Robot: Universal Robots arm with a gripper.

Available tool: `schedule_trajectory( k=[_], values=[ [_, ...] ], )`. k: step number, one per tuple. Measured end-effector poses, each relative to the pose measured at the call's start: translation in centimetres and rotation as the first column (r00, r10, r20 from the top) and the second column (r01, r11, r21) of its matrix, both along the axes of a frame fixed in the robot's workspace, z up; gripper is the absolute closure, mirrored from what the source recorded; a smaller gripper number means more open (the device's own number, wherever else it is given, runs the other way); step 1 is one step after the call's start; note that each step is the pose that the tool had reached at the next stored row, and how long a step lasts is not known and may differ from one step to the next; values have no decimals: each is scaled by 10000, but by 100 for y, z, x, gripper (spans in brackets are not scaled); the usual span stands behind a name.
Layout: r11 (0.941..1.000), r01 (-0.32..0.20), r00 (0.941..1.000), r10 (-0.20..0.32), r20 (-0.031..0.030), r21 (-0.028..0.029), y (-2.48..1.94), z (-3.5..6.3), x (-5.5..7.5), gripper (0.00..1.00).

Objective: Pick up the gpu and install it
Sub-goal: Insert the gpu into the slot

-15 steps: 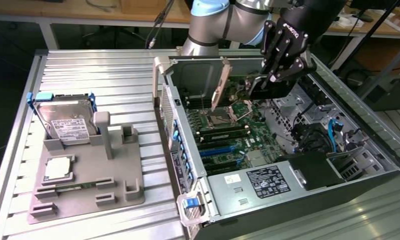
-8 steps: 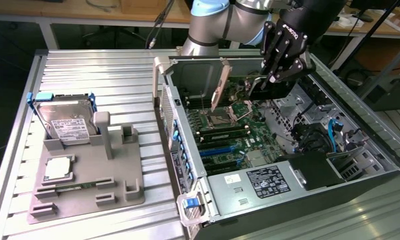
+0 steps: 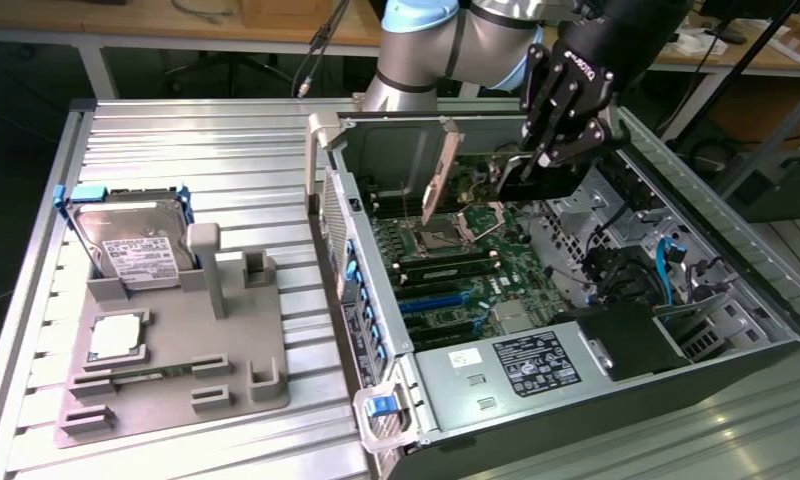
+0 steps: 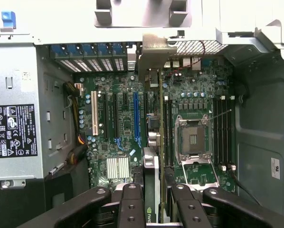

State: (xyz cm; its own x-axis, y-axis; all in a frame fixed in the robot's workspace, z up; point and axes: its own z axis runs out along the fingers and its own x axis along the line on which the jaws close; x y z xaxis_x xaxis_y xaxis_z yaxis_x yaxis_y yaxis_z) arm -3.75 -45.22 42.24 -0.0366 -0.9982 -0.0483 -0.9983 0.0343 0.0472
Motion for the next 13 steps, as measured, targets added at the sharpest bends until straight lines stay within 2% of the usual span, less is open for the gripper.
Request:
schedule_trajectory(
  k=[8, 10, 13],
  values=[
    [10000, 2, 10000, -2, 0, 0, 0, -18, 0, 73],
    [10000, 1, 10000, -1, 0, 0, 0, -85, 0, 73],
    [10000, 2, 10000, -2, 0, 1, 0, -88, 0, 73]
  ],
)
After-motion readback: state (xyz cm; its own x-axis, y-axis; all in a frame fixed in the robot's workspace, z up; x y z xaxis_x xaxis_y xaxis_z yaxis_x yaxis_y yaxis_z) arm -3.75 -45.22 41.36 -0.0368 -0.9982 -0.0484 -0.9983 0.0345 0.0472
